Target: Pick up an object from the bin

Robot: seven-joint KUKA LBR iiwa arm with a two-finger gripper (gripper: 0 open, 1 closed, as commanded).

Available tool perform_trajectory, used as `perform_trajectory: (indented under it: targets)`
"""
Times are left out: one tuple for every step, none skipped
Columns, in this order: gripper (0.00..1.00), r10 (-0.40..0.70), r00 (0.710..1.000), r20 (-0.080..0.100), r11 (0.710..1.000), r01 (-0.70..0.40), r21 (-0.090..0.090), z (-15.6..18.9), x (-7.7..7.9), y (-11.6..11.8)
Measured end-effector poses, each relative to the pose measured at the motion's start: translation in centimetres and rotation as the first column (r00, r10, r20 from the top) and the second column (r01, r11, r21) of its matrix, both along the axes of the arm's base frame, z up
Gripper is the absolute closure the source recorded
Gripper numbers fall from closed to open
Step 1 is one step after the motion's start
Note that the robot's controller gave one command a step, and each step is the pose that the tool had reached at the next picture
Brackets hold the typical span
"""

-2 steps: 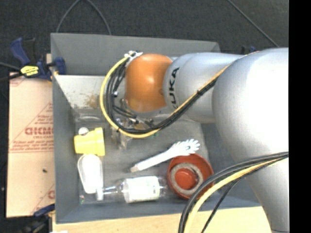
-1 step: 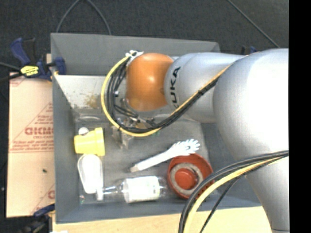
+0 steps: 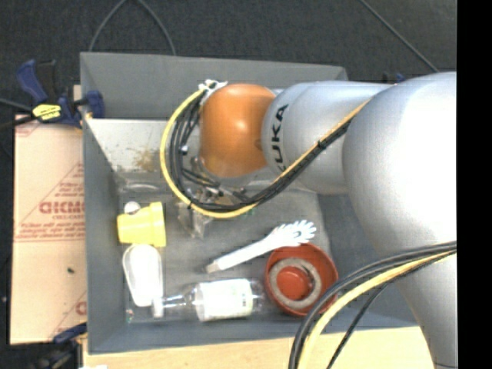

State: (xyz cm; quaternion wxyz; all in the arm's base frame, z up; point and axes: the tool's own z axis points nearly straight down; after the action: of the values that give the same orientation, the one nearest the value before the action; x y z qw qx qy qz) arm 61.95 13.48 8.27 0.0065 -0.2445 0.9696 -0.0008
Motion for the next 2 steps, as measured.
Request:
perform_trajectory:
  targets:
    - [1.0, 0.175, 0.985, 0.016, 0.985, -0.175, -0.003, 2.4, 1.2, -4.0]
    - [1.0, 0.038, 0.999, 0.022, 0.999, -0.039, 0.008, 4.9, 0.6, -0.3]
